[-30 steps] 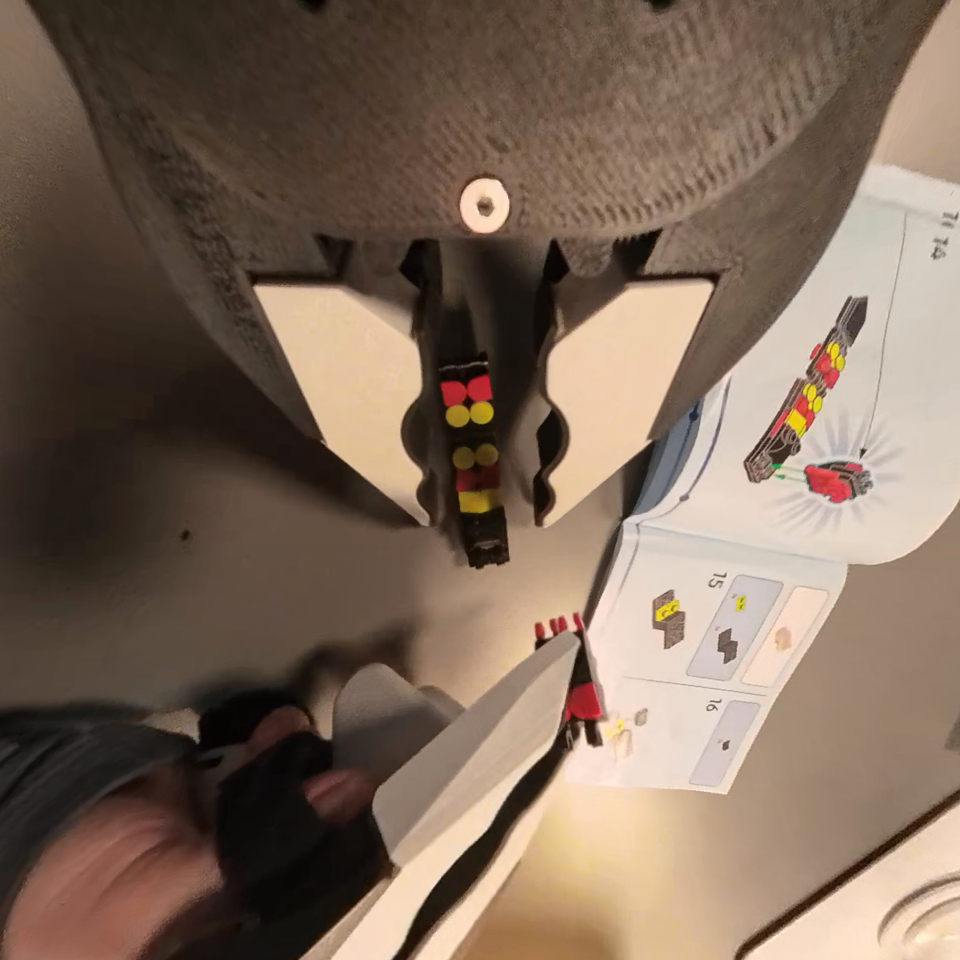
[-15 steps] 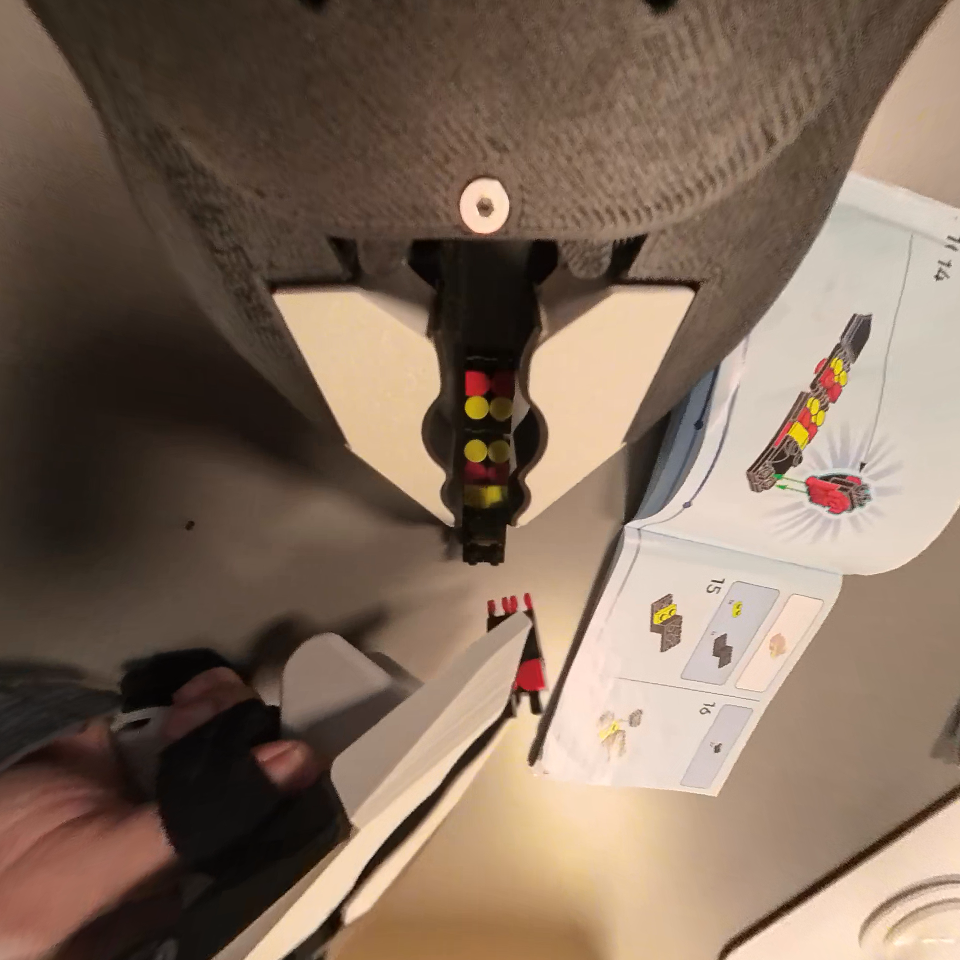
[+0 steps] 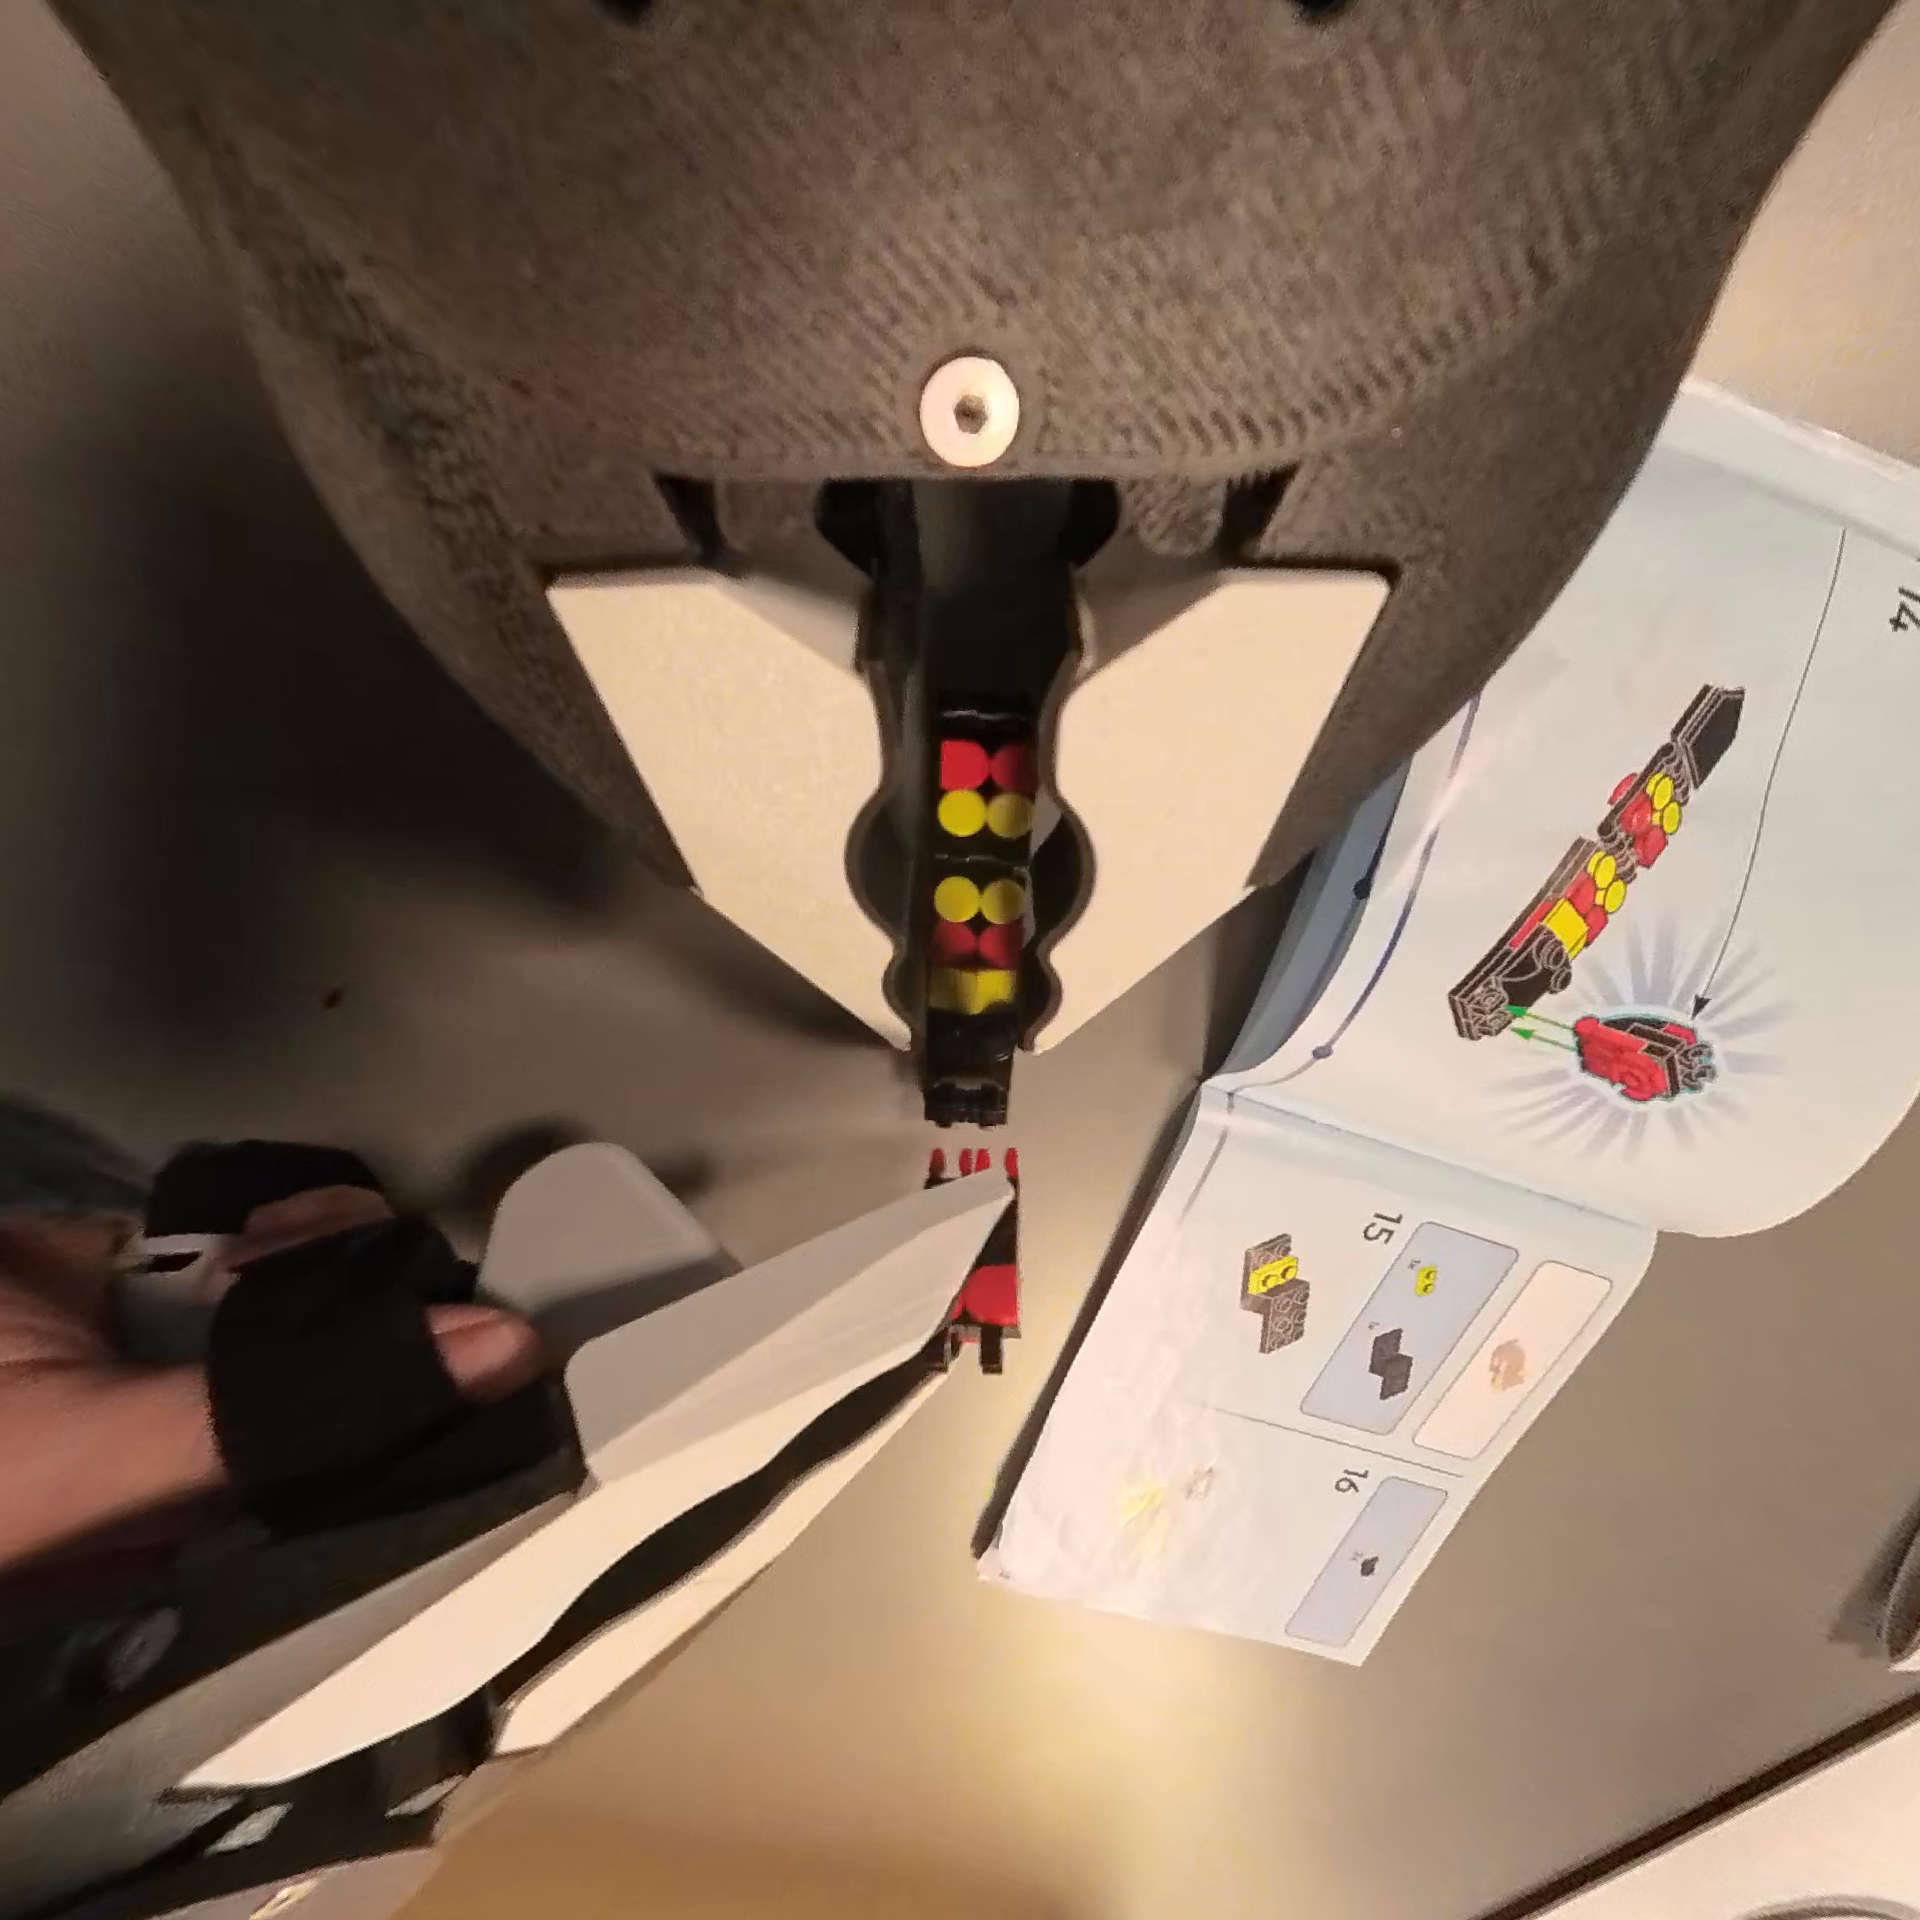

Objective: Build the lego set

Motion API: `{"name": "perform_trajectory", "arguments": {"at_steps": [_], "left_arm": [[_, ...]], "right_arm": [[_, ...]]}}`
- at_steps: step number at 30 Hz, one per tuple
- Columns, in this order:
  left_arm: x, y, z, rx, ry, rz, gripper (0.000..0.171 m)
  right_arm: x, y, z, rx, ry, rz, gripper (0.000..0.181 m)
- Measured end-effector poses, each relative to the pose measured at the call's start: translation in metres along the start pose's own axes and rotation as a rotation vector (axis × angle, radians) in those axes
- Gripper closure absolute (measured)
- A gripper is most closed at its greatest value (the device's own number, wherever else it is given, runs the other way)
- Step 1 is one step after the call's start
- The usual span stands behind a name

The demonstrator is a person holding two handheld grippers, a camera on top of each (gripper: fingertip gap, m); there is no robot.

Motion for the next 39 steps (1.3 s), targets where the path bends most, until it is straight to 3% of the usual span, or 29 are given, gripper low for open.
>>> {"name": "perform_trajectory", "arguments": {"at_steps": [3, 7, 11, 13, 24, 39], "left_arm": [[0.004, -0.004, 0.003, 0.007, 0.002, 0.029, 0.136], [0.009, -0.006, 0.008, -0.004, 0.018, 0.045, 0.131], [0.007, -0.004, 0.007, -0.015, 0.009, 0.051, 0.139], [0.006, -0.004, 0.006, -0.022, 0.007, 0.057, 0.154], [0.002, -0.005, 0.001, 0.027, 0.003, 0.061, 0.155], [0.005, -0.003, -0.004, 0.002, -0.04, 0.022, 0.156]], "right_arm": [[0.001, 0.0, -0.001, -0.001, -0.009, -0.005, 0.17], [0.002, -0.001, -0.002, -0.017, -0.016, -0.014, 0.17], [0.002, -0.001, -0.001, -0.006, -0.01, -0.006, 0.171], [0.002, -0.001, 0.001, -0.01, 0.002, -0.005, 0.17], [0.002, -0.003, 0.005, -0.047, 0.005, 0.038, 0.17], [0.002, -0.003, 0.007, 0.102, 0.003, 0.199, 0.17]]}}
Point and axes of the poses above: each gripper's, where its closed fingertips meet, x back along the fingers, z out of its underside, y = z × x across the jaws, the point moved 2 cm from there along x, back along the fingers, and after that the axes turned 3 degrees about -x, right-handed, at the moved point
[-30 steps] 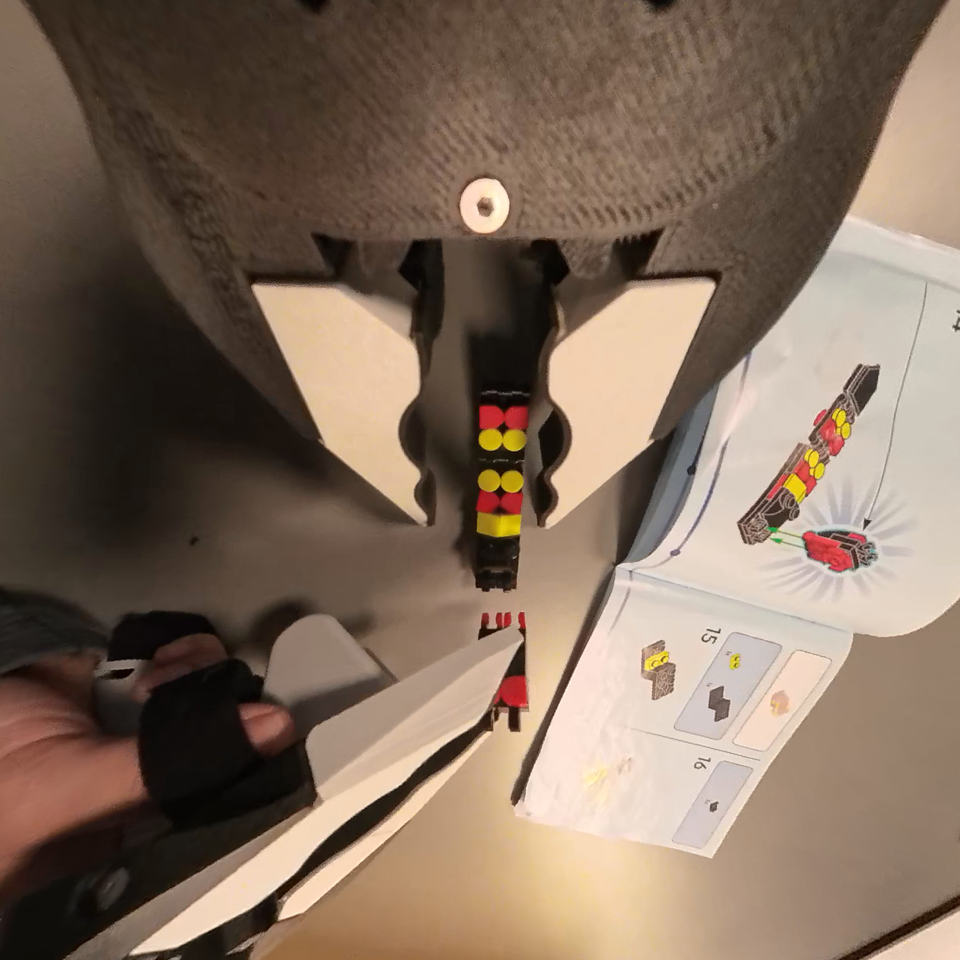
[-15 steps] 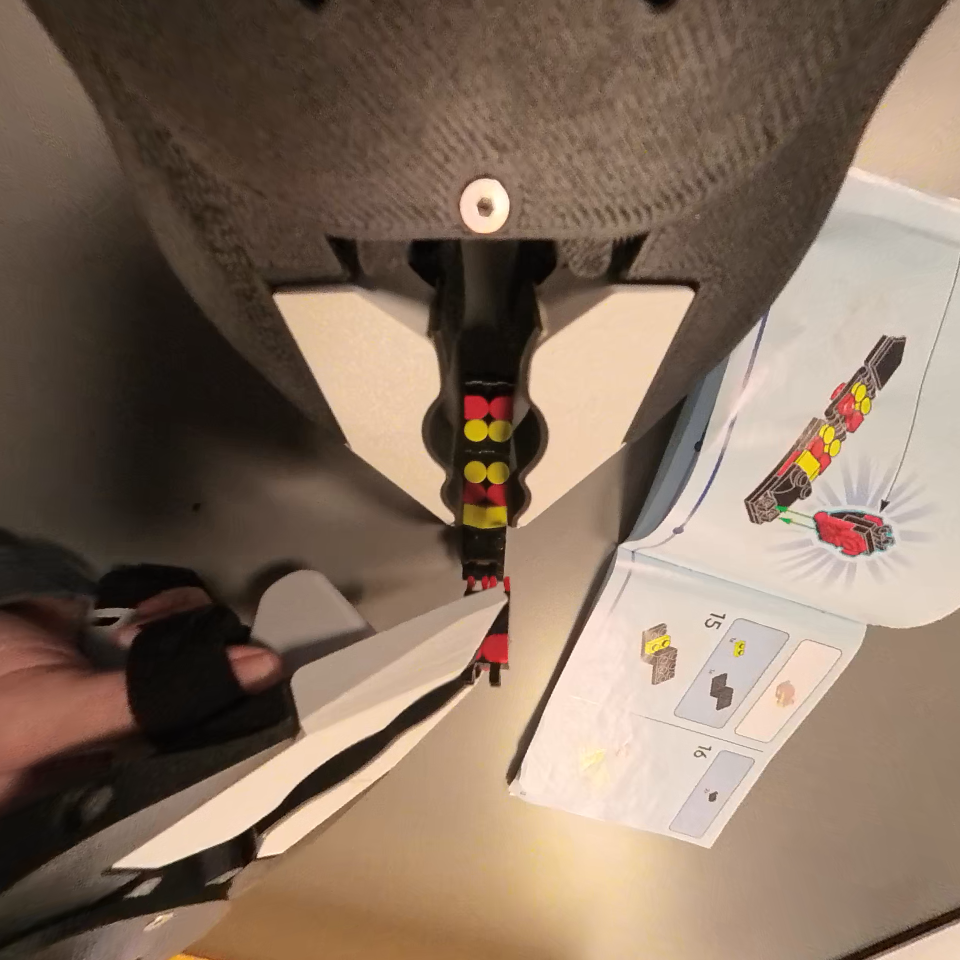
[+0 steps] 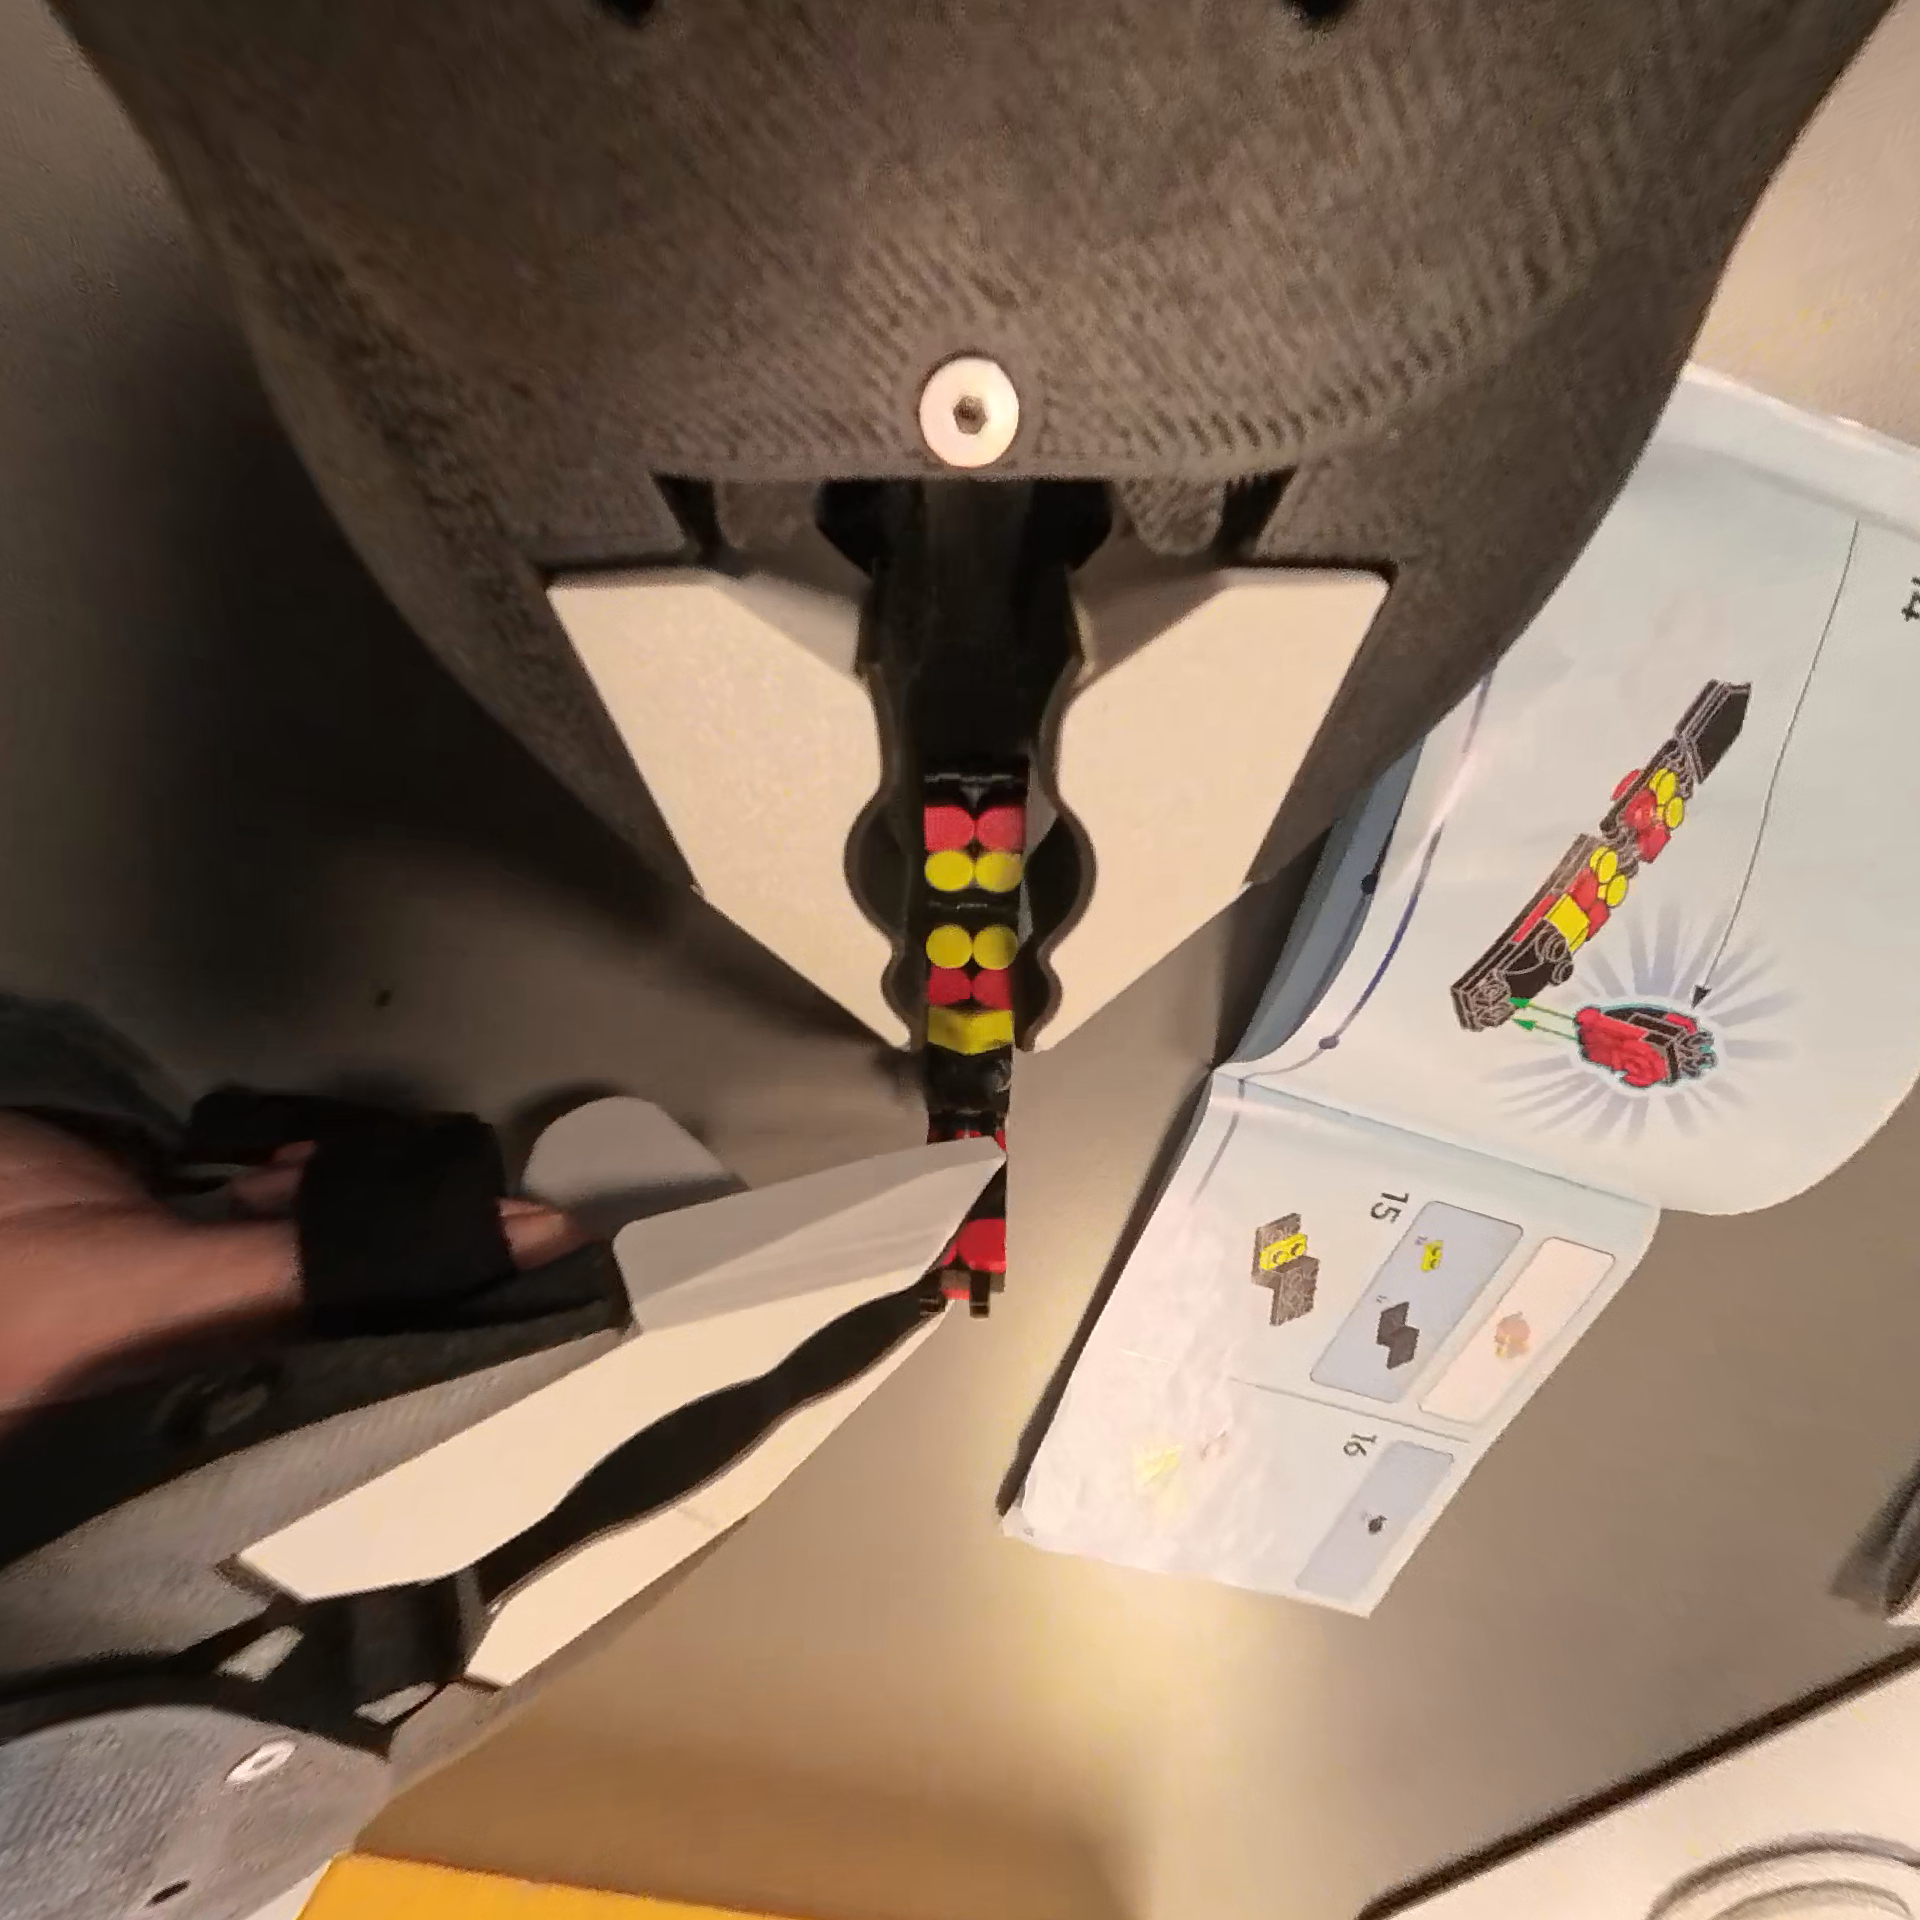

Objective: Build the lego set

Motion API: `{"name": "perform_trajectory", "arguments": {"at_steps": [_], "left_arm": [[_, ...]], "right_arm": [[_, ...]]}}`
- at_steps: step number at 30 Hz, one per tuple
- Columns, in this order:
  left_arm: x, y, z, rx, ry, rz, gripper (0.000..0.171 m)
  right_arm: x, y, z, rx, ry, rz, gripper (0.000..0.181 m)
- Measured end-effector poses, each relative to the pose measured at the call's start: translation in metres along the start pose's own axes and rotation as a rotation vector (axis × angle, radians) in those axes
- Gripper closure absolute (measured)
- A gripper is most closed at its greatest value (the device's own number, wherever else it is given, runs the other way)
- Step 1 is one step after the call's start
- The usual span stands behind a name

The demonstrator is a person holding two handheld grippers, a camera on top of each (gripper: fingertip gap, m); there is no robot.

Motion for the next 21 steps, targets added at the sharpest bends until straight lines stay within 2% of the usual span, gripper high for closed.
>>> {"name": "perform_trajectory", "arguments": {"at_steps": [3, 8, 15, 18, 21], "left_arm": [[0.0, 0.0, 0.0, 0.002, -0.005, 0.002, 0.156], [0.001, 0.0, -0.001, -0.008, -0.01, 0.0, 0.156], [-0.005, -0.001, 0.003, -0.003, 0.034, 0.027, 0.155], [-0.01, -0.005, 0.0, -0.013, 0.042, 0.057, 0.146], [-0.012, -0.004, -0.001, -0.034, 0.046, 0.038, 0.147]], "right_arm": [[0.0, 0.0, 0.001, 0.008, 0.001, 0.007, 0.17], [0.0, -0.001, 0.001, -0.113, 0.005, -0.08, 0.17], [0.0, -0.001, 0.001, -0.105, 0.009, -0.07, 0.17], [-0.001, -0.001, 0.001, -0.095, 0.009, -0.067, 0.17], [0.0, -0.001, 0.001, -0.095, 0.005, -0.062, 0.17]]}}
Point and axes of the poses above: each gripper's, where its closed fingertips meet, x back along the fingers, z out of its underside, y = z × x across the jaws, the point moved 2 cm from there along x, back along the fingers, and after that the axes turned 3 degrees about -x, right-handed, at the moved point
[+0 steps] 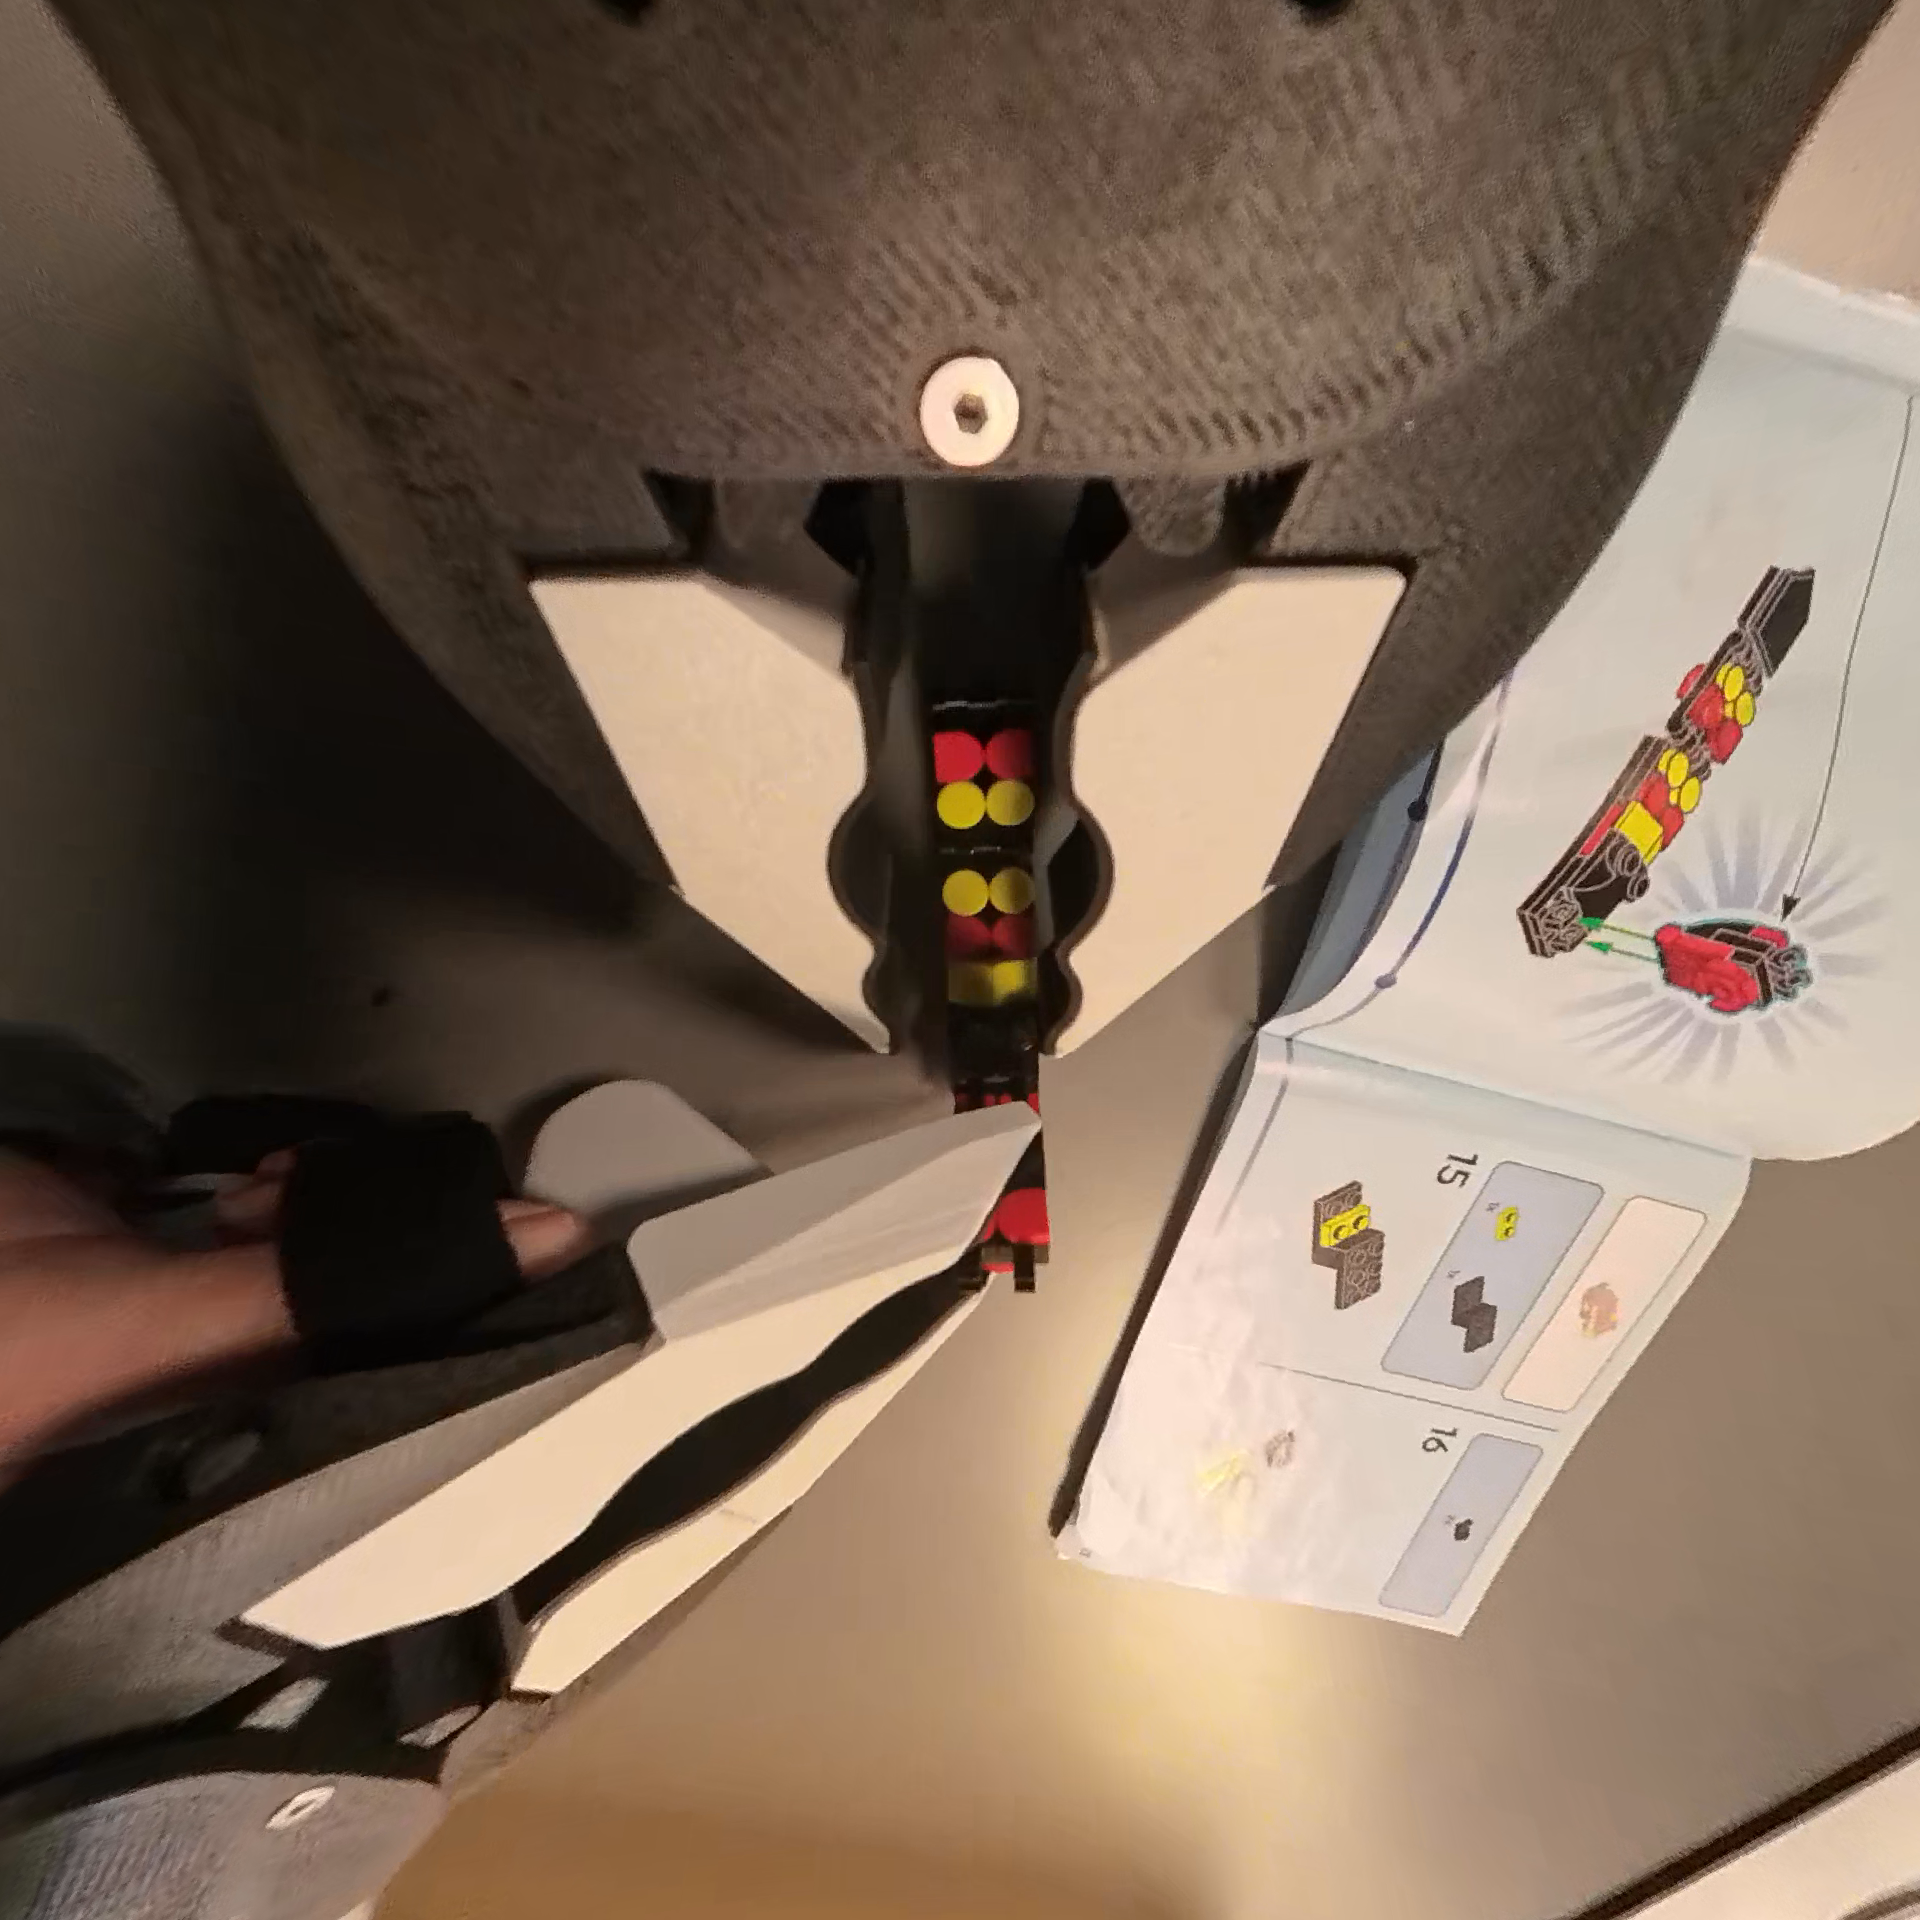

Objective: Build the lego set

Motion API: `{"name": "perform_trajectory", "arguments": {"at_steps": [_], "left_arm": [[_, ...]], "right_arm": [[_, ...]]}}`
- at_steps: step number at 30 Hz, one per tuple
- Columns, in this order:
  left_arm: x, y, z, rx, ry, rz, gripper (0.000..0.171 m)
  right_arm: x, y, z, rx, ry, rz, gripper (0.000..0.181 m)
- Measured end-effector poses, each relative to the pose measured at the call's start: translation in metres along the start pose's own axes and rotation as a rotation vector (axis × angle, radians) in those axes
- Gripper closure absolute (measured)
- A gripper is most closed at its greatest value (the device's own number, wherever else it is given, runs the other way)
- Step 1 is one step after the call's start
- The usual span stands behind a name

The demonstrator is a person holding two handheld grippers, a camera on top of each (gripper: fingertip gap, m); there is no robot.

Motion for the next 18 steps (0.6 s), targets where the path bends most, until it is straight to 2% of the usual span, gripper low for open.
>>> {"name": "perform_trajectory", "arguments": {"at_steps": [7, 14, 18], "left_arm": [[0.001, 0.004, 0.0, -0.008, -0.003, -0.021, 0.155], [0.011, 0.007, -0.013, -0.068, -0.116, -0.092, 0.156], [0.016, 0.008, -0.018, -0.091, -0.17, -0.114, 0.156]], "right_arm": [[0.0, 0.001, -0.001, 0.039, -0.009, 0.02, 0.17], [0.006, 0.006, -0.011, 0.109, -0.089, 0.02, 0.17], [0.01, 0.01, -0.016, 0.015, -0.13, -0.086, 0.17]]}}
Point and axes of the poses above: each gripper's, where its closed fingertips meet, x back along the fingers, z out of its underside, y = z × x across the jaws, the point moved 2 cm from there along x, back along the fingers, and after that the axes turned 3 degrees about -x, right-handed, at the moved point
